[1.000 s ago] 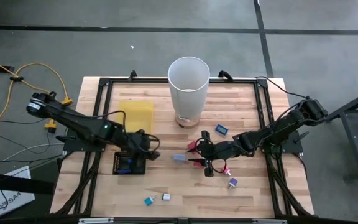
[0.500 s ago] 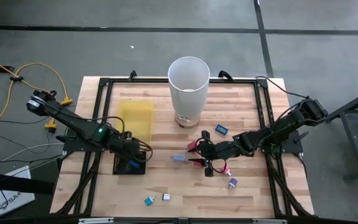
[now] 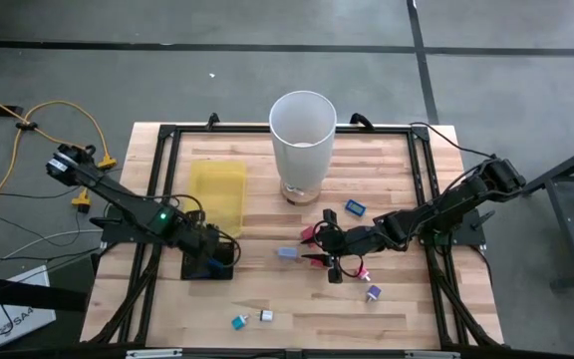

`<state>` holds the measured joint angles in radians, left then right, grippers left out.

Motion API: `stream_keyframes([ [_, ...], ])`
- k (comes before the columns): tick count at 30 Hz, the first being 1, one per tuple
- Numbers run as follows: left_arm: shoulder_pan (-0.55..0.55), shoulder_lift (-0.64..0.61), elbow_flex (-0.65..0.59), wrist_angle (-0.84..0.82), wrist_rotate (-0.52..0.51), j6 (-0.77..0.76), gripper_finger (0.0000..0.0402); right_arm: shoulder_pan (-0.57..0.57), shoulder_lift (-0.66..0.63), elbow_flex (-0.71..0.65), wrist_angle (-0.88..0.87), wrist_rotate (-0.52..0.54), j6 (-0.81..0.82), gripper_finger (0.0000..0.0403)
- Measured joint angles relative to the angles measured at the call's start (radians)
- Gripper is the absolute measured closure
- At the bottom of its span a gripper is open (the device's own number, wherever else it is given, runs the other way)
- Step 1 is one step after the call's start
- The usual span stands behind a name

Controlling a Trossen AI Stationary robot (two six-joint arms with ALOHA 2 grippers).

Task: Pick & Place Office items
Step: Put the black digital clock into the black bin, then put the blue digital clock into the black bin

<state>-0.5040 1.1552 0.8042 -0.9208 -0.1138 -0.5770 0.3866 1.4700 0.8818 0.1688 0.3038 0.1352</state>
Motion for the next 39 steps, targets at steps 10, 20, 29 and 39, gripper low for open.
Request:
stream_keyframes([
  [10, -0.014, 0.093, -0.002, -0.015, -0.026, 0.0, 0.0354, 0.0, 0.0, 0.0, 0.0, 0.0, 0.0, 0.0263],
  [20, -0.014, 0.124, -0.003, -0.019, -0.028, -0.013, 0.0332, 0.0, 0.0, 0.0, 0.0, 0.0, 0.0, 0.0263],
  [29, -0.014, 0.124, -0.003, -0.018, -0.029, -0.026, 0.0316, 0.0, 0.0, 0.0, 0.0, 0.0, 0.0, 0.0263],
  [39, -0.014, 0.124, -0.003, -0.018, -0.029, -0.026, 0.0314, 0.0, 0.0, 0.0, 0.0, 0.0, 0.0, 0.0263],
])
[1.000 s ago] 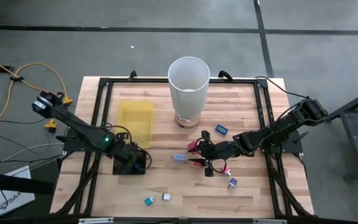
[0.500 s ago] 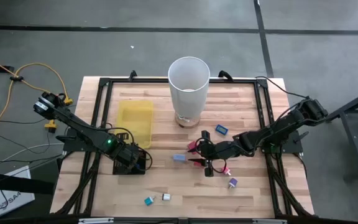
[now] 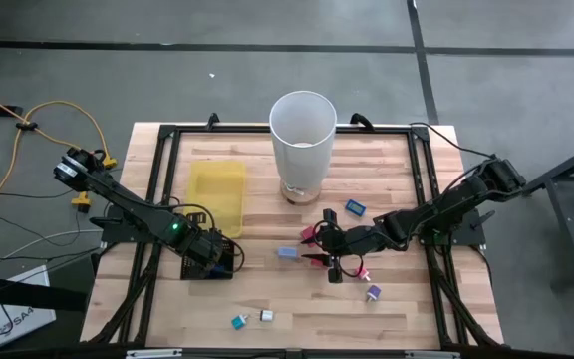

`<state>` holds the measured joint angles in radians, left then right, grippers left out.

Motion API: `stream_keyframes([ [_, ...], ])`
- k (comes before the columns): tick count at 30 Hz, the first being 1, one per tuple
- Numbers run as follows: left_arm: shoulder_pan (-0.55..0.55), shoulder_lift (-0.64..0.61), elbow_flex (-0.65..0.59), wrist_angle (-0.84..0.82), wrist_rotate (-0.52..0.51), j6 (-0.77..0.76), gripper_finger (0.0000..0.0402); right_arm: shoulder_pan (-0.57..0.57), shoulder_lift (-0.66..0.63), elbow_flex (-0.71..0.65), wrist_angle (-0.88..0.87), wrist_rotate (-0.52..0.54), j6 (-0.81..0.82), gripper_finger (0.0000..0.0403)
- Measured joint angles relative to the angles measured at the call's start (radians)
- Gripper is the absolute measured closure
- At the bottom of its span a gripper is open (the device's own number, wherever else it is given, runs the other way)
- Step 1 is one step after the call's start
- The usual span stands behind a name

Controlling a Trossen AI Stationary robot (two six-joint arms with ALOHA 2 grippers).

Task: Pick & Place Office items
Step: Put the blue digital clock into the black bin

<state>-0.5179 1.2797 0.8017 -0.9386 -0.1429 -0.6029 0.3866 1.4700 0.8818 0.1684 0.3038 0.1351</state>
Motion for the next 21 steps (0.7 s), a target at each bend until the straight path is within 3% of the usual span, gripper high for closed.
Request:
stream_keyframes([
  [10, 0.016, -0.046, 0.0, 0.127, -0.018, 0.004, 0.0313, 0.0, 0.0, 0.0, 0.0, 0.0, 0.0, 0.0263],
  [15, 0.059, -0.063, 0.0, 0.295, -0.033, 0.028, 0.0313, 0.0, 0.0, 0.0, 0.0, 0.0, 0.0, 0.0263],
  [21, 0.105, -0.059, 0.0, 0.552, -0.039, 0.175, 0.0313, 0.0, 0.0, 0.0, 0.0, 0.0, 0.0, 0.0263],
])
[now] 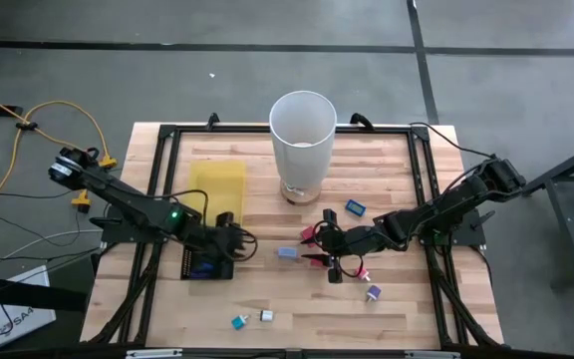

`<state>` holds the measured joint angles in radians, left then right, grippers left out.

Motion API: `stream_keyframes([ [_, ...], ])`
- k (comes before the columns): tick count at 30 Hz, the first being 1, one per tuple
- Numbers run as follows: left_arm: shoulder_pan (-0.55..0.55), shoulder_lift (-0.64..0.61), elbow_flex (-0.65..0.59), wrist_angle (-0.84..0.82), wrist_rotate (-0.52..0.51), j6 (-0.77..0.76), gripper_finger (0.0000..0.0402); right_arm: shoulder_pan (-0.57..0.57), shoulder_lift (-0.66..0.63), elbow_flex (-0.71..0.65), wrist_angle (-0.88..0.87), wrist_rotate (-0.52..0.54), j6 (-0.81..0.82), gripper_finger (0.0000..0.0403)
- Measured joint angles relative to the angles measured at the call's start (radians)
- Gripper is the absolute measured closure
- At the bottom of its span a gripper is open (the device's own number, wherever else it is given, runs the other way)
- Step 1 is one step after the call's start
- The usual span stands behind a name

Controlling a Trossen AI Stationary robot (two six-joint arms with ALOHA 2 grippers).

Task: Pick & Place Office items
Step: Put the blue digital clock into the black bin

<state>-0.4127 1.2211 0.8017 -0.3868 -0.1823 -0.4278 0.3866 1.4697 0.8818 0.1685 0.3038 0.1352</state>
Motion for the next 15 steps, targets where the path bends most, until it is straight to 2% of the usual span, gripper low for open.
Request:
stream_keyframes([
  [8, 0.04, 0.007, 0.0, 0.317, 0.0, 0.127, 0.0313, 0.0, 0.0, 0.0, 0.001, 0.0, 0.0, 0.0263],
  [15, 0.068, 0.007, 0.0, 0.438, 0.0, 0.149, 0.0313, 0.0, 0.0, 0.0, 0.001, 0.0, 0.0, 0.0263],
])
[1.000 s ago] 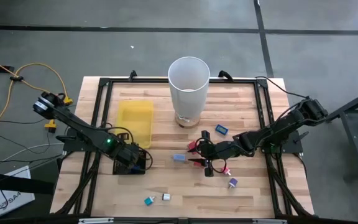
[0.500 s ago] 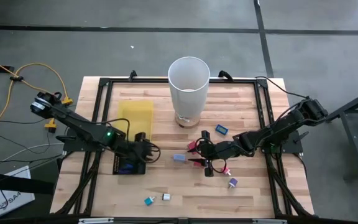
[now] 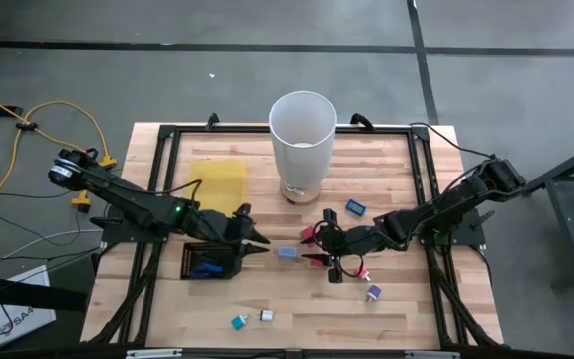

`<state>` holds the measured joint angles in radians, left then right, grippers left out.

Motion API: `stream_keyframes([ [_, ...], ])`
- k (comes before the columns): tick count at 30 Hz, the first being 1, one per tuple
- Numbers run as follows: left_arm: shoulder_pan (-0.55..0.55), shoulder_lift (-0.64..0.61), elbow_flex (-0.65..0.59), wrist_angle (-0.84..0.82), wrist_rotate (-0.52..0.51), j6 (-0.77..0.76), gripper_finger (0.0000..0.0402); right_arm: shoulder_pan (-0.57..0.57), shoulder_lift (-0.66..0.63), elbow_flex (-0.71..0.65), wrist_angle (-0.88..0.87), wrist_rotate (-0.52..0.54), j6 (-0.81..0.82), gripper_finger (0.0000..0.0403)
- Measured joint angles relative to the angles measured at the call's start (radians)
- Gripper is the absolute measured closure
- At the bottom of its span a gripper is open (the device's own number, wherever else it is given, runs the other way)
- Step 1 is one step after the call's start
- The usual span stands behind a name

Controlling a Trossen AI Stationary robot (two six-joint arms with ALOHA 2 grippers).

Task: Pick & Place Office items
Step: Put the blue digital clock into the black bin

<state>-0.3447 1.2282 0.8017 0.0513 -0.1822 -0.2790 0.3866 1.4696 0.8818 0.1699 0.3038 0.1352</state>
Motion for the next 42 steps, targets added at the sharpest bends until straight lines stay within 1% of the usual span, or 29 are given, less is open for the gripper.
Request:
stream_keyframes([
  [23, 0.002, 0.0, 0.0, 0.002, 0.001, -0.002, 0.0313, 0.0, 0.0, 0.0, 0.002, 0.0, 0.0, 0.0263],
  [33, 0.002, 0.0, 0.0, 0.002, 0.002, -0.002, 0.0313, 0.0, 0.0, 0.0, 0.068, 0.003, 0.0, 0.0263],
  [35, 0.002, 0.0, 0.0, 0.003, 0.002, -0.002, 0.0313, 0.0, 0.0, 0.0, 0.076, -0.009, 0.0, 0.0263],
  [39, 0.002, 0.0, 0.0, 0.003, 0.002, -0.002, 0.0313, 0.0, 0.0, 0.0, 0.073, -0.069, 0.0, 0.0263],
  [42, 0.002, 0.0, 0.0, 0.003, 0.002, -0.002, 0.0313, 0.0, 0.0, 0.0, 0.035, -0.091, 0.052, 0.0263],
])
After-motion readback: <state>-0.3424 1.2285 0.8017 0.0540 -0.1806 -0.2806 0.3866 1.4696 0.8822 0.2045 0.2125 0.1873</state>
